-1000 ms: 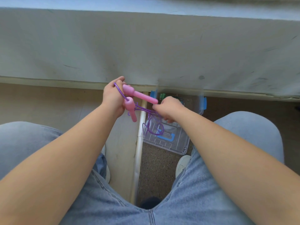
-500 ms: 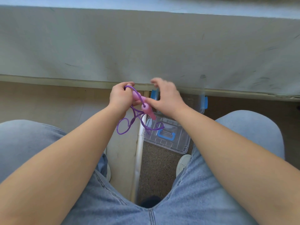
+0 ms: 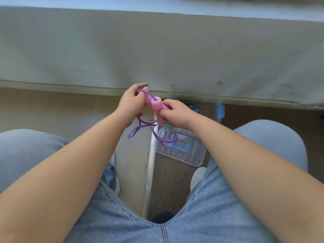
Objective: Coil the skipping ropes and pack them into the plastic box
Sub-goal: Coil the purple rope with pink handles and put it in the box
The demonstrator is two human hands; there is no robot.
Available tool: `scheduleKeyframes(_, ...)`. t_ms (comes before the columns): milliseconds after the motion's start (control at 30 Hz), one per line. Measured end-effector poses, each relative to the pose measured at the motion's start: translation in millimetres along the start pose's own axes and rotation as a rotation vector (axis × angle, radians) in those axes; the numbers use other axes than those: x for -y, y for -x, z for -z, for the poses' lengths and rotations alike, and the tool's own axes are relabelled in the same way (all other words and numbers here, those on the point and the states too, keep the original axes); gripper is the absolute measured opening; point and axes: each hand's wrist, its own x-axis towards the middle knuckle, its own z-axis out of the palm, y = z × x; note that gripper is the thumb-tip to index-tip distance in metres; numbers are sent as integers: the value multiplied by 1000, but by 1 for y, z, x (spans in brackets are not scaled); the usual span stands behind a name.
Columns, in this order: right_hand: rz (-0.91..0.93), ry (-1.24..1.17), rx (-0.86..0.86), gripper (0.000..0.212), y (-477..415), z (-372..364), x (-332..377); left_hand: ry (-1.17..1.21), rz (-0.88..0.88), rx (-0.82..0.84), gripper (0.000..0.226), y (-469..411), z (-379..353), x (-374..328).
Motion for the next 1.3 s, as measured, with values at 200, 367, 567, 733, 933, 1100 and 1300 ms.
scheduleKeyframes(200,-42,-188,163,26,4,-9,6,7,8,49,31,2,-1,1)
scheduleKeyframes(367,-105,-512,61,2,10,-5,14,-84,73,19,32,3,1,3)
scheduleKeyframes(567,-141,-229,-70,12,21,21,14,-317,-161,33,45,3,20,-3)
scheduleKeyframes(733,-165,-103,-81,6,42,21,22,-164,-378,104,45,6,28,-10)
scheduleKeyframes(933,-172,94,-86,16,61,31,46,-305,-598,-64,48,6,28,-20)
scheduleKeyframes(1100,-86,262,-45,21,58,51,76,-350,-566,214,44,-4,32,-40)
scheduleKeyframes(1300,-53,-177,-9,15,45,65,86,166,-273,236,49,-14,15,-65)
